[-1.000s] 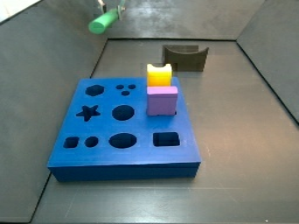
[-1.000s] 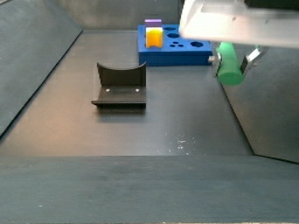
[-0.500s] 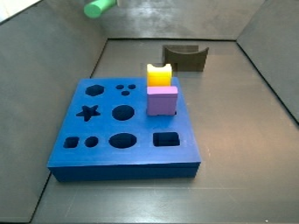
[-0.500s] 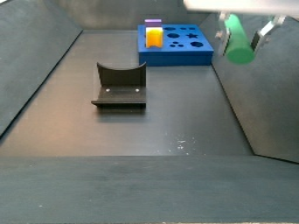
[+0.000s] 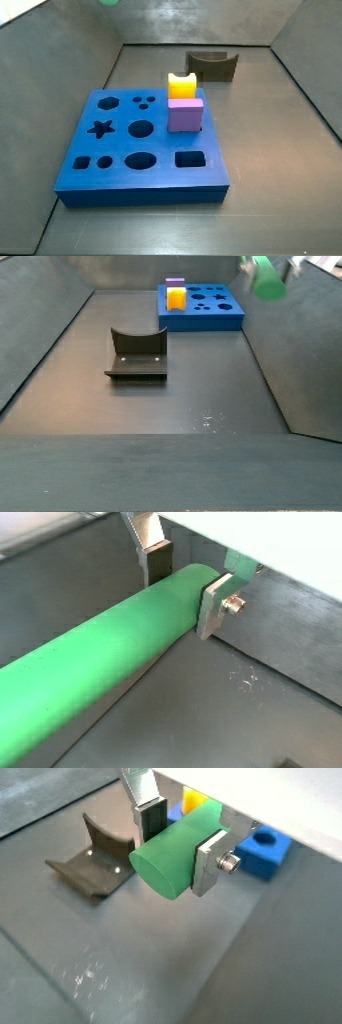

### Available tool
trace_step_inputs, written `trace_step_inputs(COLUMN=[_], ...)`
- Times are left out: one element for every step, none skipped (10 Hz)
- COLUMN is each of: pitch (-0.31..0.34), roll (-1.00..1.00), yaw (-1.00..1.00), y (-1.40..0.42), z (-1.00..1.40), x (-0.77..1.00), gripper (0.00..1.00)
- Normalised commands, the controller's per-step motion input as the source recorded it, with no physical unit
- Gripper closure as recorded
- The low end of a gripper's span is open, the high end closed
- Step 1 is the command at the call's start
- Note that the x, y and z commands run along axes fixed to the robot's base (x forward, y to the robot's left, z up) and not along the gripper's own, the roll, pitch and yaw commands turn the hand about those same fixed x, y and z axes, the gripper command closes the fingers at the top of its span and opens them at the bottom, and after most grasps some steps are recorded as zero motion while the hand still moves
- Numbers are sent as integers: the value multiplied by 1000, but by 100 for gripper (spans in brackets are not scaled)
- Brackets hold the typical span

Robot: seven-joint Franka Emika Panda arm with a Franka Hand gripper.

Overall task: Pick up the oval object. Move up. Place the oval object on the fixture. Regrasp the oval object. Move to above the board. Insert the oval object.
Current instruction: Place the oval object on the fixture.

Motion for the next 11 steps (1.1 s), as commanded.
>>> trace_step_inputs(pitch=[228,165,144,141,136,135,145,141,143,142,148], roll=[-187,-141,-101,-92,-81,-81,-74,-79,-82,-84,-86], yaw=[200,92,55,44,33,32,30,29,31,33,32], y=[-445,-395,-364,-346,-299,-285,-249,-229,-199,-186,-162], z=[296,258,238,225,195,186,166,149,132,124,108], x=[1000,1000,1000,1000,1000,1000,1000,1000,1000,1000,1000], gripper=[100,100,100,100,100,100,100,100,100,100,100])
